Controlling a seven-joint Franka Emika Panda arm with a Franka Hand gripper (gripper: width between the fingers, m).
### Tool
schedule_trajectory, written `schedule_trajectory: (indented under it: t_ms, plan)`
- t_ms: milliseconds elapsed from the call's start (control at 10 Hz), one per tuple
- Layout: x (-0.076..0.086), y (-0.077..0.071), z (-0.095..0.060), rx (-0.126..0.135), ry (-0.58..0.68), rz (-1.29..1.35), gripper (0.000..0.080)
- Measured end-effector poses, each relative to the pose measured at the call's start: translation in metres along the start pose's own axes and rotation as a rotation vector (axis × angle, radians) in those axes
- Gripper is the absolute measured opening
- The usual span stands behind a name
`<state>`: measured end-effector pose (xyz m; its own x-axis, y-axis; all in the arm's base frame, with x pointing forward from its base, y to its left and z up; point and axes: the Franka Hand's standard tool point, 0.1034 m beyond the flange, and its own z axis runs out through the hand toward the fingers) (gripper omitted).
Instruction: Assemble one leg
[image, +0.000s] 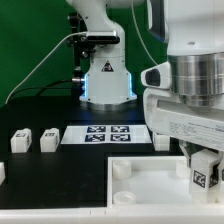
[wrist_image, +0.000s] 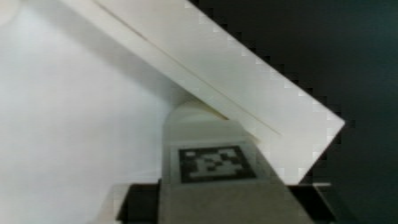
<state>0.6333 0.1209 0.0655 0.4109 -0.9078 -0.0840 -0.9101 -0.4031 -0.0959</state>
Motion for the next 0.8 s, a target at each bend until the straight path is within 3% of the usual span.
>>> schedule_trajectory:
  t_ms: [300,600,700,800]
  plan:
    - [-0.0042,-0.0012,0.0020,0.024,-0.031,0.389,0.0299]
    - [-0.0035,-0.0013,0.0017,0.025,-0.029,0.286,0.0300]
    - [0.0019,-0.0014,-0.0007,0.032,-0.025,0.105,0.0490]
    - [0.0040,-0.0012,-0.0017,0.034,-0.017,-0.093,0.0614]
